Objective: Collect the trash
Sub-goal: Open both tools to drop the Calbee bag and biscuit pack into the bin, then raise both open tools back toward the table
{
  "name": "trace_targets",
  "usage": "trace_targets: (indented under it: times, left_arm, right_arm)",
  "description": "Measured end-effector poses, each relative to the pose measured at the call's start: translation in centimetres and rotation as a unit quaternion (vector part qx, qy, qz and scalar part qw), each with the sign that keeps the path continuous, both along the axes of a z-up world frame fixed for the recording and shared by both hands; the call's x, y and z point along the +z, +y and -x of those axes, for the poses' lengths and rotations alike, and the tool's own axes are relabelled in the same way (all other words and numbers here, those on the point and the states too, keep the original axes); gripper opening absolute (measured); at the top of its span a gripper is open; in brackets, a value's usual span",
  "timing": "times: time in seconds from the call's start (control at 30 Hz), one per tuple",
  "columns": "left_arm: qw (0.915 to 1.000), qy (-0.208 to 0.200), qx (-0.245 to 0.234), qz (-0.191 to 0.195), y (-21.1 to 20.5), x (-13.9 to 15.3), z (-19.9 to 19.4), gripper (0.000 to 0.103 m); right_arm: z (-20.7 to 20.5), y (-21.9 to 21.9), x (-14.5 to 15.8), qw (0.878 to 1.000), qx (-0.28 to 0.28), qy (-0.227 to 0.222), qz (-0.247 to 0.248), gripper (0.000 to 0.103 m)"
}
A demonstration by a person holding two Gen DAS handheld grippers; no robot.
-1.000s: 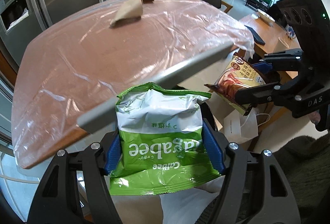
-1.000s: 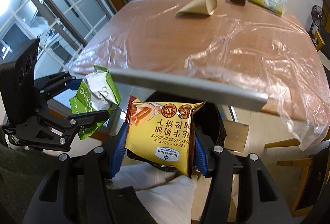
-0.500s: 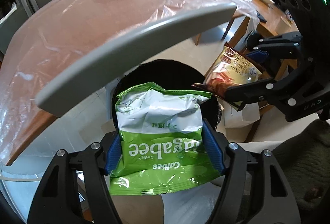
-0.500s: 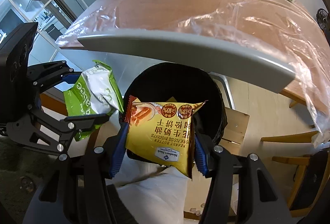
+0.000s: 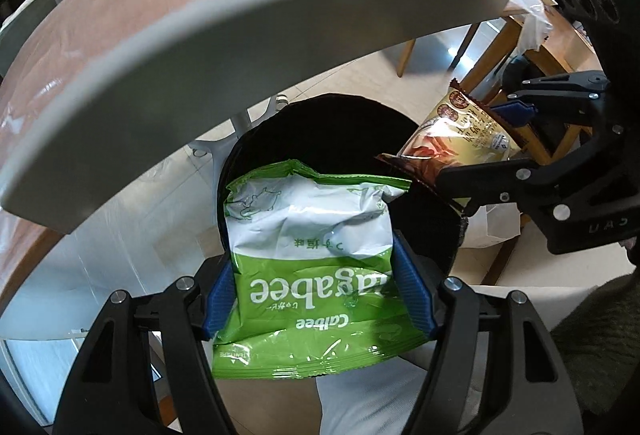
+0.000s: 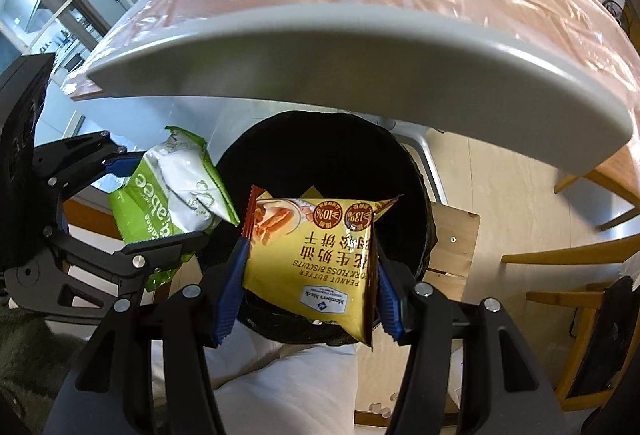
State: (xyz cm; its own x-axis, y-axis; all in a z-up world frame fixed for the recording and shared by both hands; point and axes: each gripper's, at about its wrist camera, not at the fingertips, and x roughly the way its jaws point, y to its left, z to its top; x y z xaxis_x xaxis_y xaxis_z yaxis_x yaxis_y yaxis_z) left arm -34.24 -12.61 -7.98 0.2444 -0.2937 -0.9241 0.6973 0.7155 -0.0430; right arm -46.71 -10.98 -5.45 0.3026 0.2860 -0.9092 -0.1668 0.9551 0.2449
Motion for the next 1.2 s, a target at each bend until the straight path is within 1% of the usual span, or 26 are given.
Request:
trace_targets:
  times: [0.27,0.33,0.37,0.4,0.43,0.47,0.5,0.63,0.73,0.77,0.8,0.87,0.93,0.97,1.0,1.03,1.1,1.17,1.2]
  left_arm:
    - [0.9999,0.006,0.007,-0.004,-1.0,-1.1,-0.1,0.070]
    - [0.9999,0.014,0.004,0.002,-1.0,-1.1,-0.3,0.070]
    - [0.9998,0.016,0.003,0.006,-1.0,-1.1,-0.3,0.072]
    - [0.9998,0.018,0.003,0.007,-0.4,-0.6,-0.4,0.077]
    - [0.9998,0.018,0.003,0.007,-0.4,-0.6,-0.5,0.081]
    - [0.9998,0.018,0.003,0.007,-0.1,-0.5,-0.6,0.087]
    - [0.9998,0.018,0.004,0.010,0.0,-0.3,-0.6,0.087]
    - [0.9996,0.021,0.007,0.015,0.6,0.4,-0.4,0.087]
    - [0.9998,0.012,0.004,0.017,1.5,2.0,0.1,0.087]
    - [0.9998,0.009,0.001,0.020,1.7,2.6,0.4,0.087]
    - [0.9996,0.003,-0.004,0.026,2.2,3.9,0.8,0.087]
    - [0.9987,-0.012,-0.019,0.047,2.9,6.8,1.6,0.087]
    - [0.9961,-0.039,-0.036,0.071,3.2,9.9,2.0,0.088]
    - [0.9941,-0.060,-0.042,0.081,3.1,11.4,1.8,0.096]
    - [0.9920,-0.081,-0.043,0.087,2.9,12.5,1.5,0.101]
    - [0.9883,-0.114,-0.041,0.092,2.5,13.8,0.8,0.101]
    - [0.9827,-0.150,-0.035,0.102,1.3,15.5,-1.3,0.101]
    - [0.9807,-0.168,-0.018,0.099,-0.3,16.3,-4.8,0.101]
    - [0.9801,-0.173,-0.014,0.097,-0.8,16.3,-6.3,0.101]
  right_arm:
    - [-1.0,-0.1,-1.7,1.000,-0.011,0.014,0.005,0.055]
    - [-1.1,0.0,-1.9,1.000,-0.012,0.017,0.006,0.057]
    - [-1.2,0.0,-2.0,1.000,-0.012,0.018,0.007,0.058]
    - [-1.2,0.0,-2.0,1.000,-0.013,0.019,0.007,0.061]
    - [-1.2,-0.1,-2.0,1.000,-0.016,0.021,0.006,0.071]
    - [-1.1,-0.2,-1.9,1.000,-0.019,0.020,0.006,0.075]
    - [-1.0,-0.4,-1.8,1.000,-0.023,0.019,0.006,0.077]
    - [-0.5,-1.2,-0.9,0.999,-0.028,0.017,0.018,0.078]
    - [0.6,-2.0,1.2,0.999,-0.025,0.006,0.033,0.078]
    - [1.2,-2.4,2.6,0.999,-0.023,-0.004,0.040,0.078]
    - [1.7,-2.6,3.7,0.999,-0.021,-0.014,0.043,0.078]
    - [2.5,-3.4,7.1,0.997,-0.025,-0.054,0.055,0.079]
    - [2.4,-4.3,10.4,0.990,-0.046,-0.110,0.075,0.094]
    - [1.9,-4.9,11.9,0.985,-0.060,-0.140,0.081,0.097]
    - [0.9,-5.6,13.3,0.980,-0.075,-0.166,0.082,0.099]
    - [-0.3,-6.2,14.1,0.976,-0.088,-0.182,0.079,0.099]
    - [-4.2,-8.0,15.2,0.970,-0.129,-0.193,0.076,0.099]
    - [-8.0,-9.5,15.5,0.968,-0.142,-0.198,0.052,0.099]
    - [-9.7,-10.0,15.5,0.968,-0.150,-0.195,0.049,0.099]
